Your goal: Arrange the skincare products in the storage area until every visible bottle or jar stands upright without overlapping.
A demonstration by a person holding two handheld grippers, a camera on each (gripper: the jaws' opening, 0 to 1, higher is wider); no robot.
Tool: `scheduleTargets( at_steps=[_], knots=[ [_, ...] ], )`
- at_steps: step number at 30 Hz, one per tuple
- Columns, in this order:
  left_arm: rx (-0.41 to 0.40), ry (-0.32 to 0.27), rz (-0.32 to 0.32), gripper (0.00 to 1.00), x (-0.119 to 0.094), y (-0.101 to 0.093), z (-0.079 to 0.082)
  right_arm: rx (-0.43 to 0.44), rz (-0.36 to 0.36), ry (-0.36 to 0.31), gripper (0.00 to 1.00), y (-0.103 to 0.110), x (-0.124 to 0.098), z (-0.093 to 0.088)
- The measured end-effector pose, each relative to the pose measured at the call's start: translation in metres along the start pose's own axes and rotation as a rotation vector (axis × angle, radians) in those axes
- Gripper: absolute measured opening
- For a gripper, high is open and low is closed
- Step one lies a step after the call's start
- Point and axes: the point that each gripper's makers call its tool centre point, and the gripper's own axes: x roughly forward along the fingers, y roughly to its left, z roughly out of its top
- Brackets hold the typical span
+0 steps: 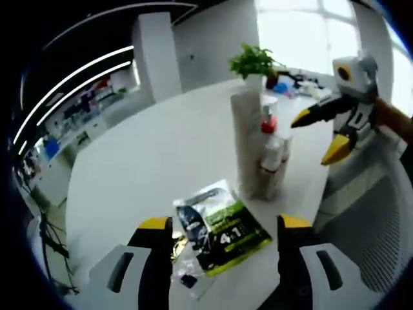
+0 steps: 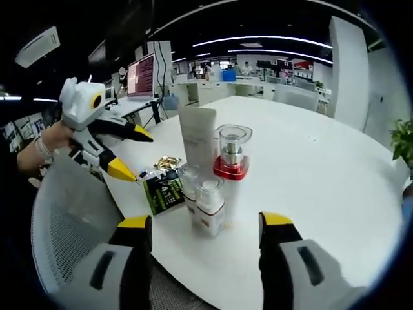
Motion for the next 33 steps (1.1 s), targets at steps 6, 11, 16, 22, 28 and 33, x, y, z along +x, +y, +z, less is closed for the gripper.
scheduleTargets(
  at_steps=[6, 11, 16, 22, 28, 33],
  knots=[
    [-0.034, 0.013, 0.023, 0.71, -0.009, 0.008, -0.01, 0.01, -0.013, -0.005, 0.75, -0.001, -0.002, 0.003],
    [-0.067, 0.025, 0.035, 0.78, -0.014, 0.012, -0.016, 0.009, -0.016, -0.011, 0.79, 0.001, -0.003, 0.007],
    [-0.087, 0.027, 0.047, 0.81, -0.019, 0.016, -0.018, 0.001, -0.011, -0.008, 0.83, 0.004, -0.003, 0.007],
    [-0.104, 0.039, 0.055, 0.87, -0.024, 0.021, -0.022, 0.003, 0.004, -0.018, 0.88, 0.011, -0.001, 0.009],
    [-0.113, 0.061, 0.049, 0.91, -0.025, 0.02, -0.029, -0.007, -0.001, -0.004, 0.94, 0.011, 0.001, 0.007],
    [-0.128, 0.079, 0.066, 0.94, -0.026, 0.023, -0.034, -0.005, -0.006, -0.005, 0.99, 0.01, 0.001, 0.008]
  ],
)
